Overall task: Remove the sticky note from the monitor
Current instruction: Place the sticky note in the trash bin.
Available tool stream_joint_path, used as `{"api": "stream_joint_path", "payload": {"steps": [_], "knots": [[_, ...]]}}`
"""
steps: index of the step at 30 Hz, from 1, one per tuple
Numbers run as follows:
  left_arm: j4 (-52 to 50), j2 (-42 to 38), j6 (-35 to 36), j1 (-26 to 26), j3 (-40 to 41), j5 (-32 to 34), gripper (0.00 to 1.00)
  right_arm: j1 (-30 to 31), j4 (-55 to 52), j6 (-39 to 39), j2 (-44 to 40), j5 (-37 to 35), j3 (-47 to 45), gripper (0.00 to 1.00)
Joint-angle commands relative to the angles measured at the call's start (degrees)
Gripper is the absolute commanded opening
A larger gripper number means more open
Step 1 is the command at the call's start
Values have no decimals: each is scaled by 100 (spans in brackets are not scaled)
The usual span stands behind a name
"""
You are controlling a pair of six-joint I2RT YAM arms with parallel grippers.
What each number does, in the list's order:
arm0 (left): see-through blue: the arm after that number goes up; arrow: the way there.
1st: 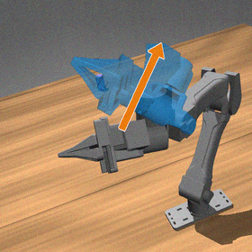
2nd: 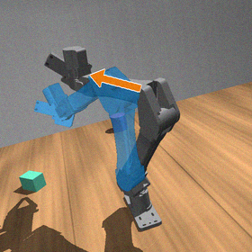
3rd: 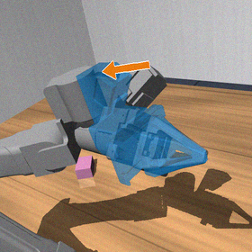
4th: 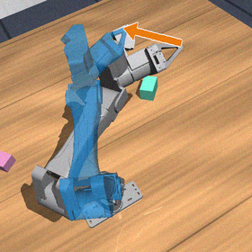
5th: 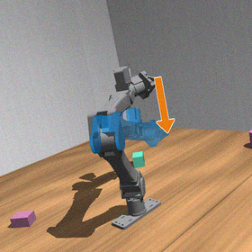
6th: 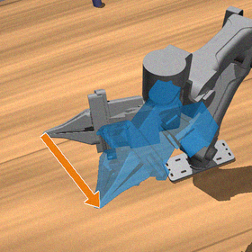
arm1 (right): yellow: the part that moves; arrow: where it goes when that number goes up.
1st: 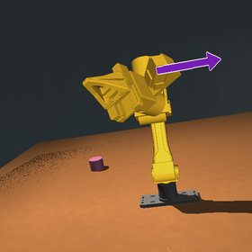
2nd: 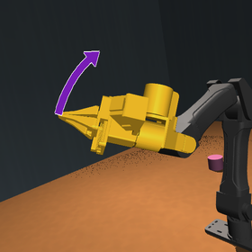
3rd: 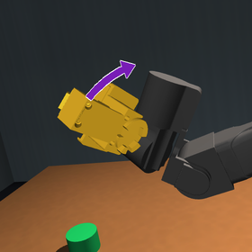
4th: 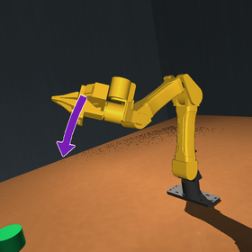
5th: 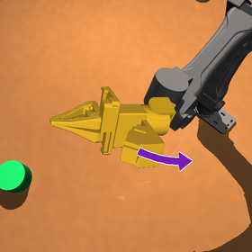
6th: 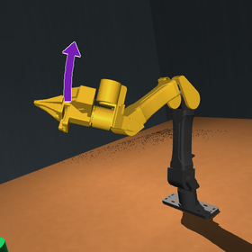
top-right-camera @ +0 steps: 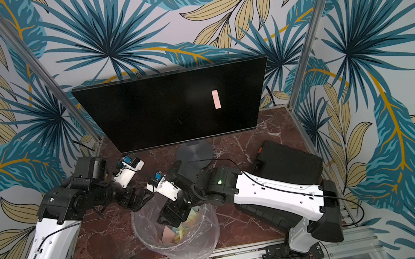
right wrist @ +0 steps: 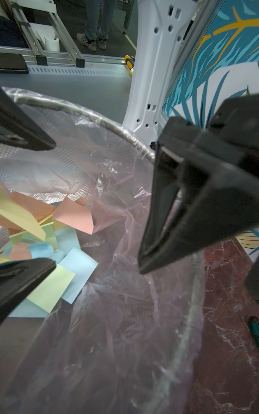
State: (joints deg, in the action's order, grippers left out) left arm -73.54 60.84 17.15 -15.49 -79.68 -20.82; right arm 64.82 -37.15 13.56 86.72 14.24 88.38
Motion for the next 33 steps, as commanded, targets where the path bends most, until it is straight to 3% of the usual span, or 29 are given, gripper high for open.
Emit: {"api": "stream_joint_path", "payload": {"steps": [1, 10, 14, 33], "knots": [[-352, -211, 381, 32, -260, -644, 100, 6, 582, 228, -94, 176, -222, 79], [-556, -346, 737, -84, -150, -1166, 100, -167, 1352, 798, -366, 636, -550, 85], [-433, -427, 720, -178, -11, -1126, 100, -274, 1720, 1176, -452, 818, -705, 89], [103, -478, 514, -605, 351, -824, 100, -654, 3674, 2615, -468, 1648, -1257, 91]]}}
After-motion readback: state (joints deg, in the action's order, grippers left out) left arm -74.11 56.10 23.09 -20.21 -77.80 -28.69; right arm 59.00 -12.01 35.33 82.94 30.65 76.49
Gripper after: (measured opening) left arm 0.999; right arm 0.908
